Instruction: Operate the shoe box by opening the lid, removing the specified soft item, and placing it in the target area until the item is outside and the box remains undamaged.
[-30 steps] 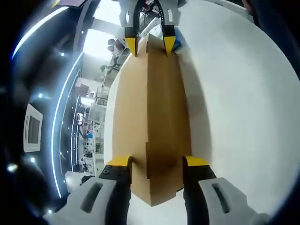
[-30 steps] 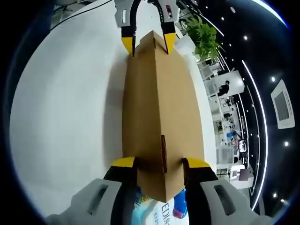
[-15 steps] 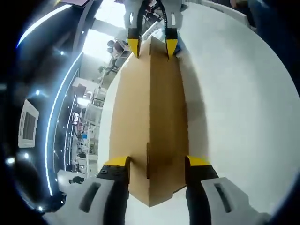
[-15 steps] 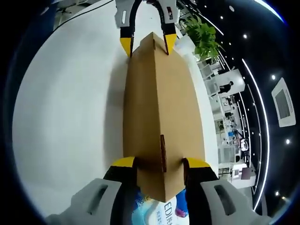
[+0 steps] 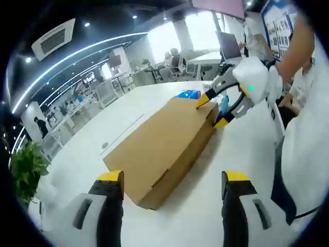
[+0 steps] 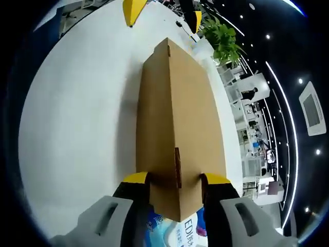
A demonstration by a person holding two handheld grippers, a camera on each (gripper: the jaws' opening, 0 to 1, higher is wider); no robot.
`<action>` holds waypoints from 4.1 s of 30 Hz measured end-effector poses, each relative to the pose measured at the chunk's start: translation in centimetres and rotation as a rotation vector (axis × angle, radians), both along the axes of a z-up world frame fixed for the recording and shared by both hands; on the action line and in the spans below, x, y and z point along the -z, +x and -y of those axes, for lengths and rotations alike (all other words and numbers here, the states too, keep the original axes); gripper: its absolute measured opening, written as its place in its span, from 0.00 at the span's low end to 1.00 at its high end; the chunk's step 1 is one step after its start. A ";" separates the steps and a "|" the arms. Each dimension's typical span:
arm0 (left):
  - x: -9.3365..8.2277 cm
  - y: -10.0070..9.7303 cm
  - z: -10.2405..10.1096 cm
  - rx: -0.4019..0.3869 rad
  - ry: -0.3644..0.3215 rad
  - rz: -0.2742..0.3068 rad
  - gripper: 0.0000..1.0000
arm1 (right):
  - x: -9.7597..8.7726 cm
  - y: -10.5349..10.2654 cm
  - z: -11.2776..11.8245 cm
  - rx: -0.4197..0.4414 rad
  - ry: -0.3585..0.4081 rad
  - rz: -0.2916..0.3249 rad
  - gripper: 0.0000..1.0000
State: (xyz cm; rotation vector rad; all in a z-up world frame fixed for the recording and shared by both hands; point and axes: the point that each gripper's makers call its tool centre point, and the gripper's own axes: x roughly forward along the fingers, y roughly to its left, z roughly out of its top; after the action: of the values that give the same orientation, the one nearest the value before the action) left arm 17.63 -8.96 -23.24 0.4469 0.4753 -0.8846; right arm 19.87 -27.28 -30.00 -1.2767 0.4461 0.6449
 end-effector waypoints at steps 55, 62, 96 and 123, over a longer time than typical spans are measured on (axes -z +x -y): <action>-6.1 -4.0 -5.7 -0.374 -0.251 -0.210 0.99 | -7.5 -2.8 3.0 0.293 0.392 -0.094 0.96; -6.5 -4.0 -6.4 -0.406 -0.277 -0.219 0.99 | -9.6 -4.4 4.1 0.456 0.644 -0.166 0.99; -7.1 -2.0 -4.3 -0.405 -0.246 -0.211 0.99 | -10.2 -6.9 6.0 0.677 0.940 -0.297 0.96; -6.7 -3.8 1.0 -0.412 -0.222 -0.202 0.99 | -9.6 -7.7 9.6 0.697 1.018 -0.302 0.92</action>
State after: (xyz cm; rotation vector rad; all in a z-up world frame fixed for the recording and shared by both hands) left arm 13.85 -9.94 -16.56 0.0497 0.6199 -0.5753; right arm 12.14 -36.85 -20.37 -0.0238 0.6465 0.3597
